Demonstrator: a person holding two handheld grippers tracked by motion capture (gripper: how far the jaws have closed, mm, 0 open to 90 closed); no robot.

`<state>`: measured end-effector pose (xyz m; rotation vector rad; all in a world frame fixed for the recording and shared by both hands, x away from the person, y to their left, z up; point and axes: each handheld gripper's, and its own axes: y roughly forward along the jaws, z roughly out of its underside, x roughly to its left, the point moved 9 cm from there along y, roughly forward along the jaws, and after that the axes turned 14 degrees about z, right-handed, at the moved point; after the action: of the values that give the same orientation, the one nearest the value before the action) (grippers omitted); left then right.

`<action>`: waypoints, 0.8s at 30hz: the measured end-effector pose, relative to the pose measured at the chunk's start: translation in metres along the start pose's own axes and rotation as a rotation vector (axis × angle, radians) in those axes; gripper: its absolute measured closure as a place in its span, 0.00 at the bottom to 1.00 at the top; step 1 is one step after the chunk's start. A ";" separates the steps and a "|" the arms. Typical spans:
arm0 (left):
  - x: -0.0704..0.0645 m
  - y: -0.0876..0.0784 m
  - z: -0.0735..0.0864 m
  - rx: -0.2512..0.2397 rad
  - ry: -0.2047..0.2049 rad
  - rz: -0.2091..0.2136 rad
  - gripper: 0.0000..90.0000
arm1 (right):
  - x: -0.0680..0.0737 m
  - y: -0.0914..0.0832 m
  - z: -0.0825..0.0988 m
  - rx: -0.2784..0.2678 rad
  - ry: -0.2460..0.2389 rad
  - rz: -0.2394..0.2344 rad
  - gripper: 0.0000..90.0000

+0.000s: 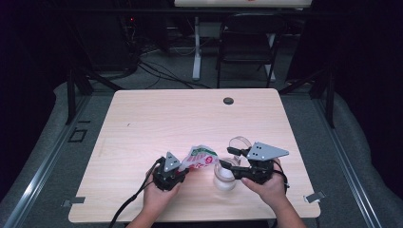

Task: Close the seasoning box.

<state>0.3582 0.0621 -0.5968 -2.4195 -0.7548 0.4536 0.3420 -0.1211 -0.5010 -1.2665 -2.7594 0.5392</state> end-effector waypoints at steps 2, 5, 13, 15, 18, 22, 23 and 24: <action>0.006 -0.008 -0.001 -0.012 -0.009 -0.013 0.83 | -0.001 -0.001 0.000 0.002 -0.001 0.001 0.53; 0.018 -0.022 -0.001 -0.035 -0.028 -0.045 0.83 | -0.002 -0.001 0.000 0.002 0.002 0.008 0.54; 0.059 -0.068 0.015 -0.079 -0.109 -0.171 0.83 | -0.005 -0.005 -0.002 0.005 0.010 0.017 0.55; 0.070 -0.080 0.021 -0.085 -0.130 -0.203 0.83 | -0.005 -0.005 -0.002 0.005 0.010 0.019 0.55; 0.084 -0.094 0.033 -0.087 -0.159 -0.247 0.83 | -0.005 -0.005 -0.002 0.005 0.008 0.022 0.56; 0.098 -0.108 0.048 -0.083 -0.199 -0.292 0.83 | -0.005 -0.004 -0.002 0.005 0.007 0.027 0.55; 0.101 -0.111 0.051 -0.084 -0.205 -0.304 0.83 | -0.005 -0.004 -0.001 0.005 0.008 0.027 0.55; 0.104 -0.113 0.055 -0.089 -0.214 -0.316 0.83 | -0.005 -0.004 -0.001 0.006 0.007 0.027 0.55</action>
<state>0.3679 0.2251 -0.5871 -2.2966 -1.2505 0.5652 0.3426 -0.1275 -0.4979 -1.3037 -2.7366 0.5443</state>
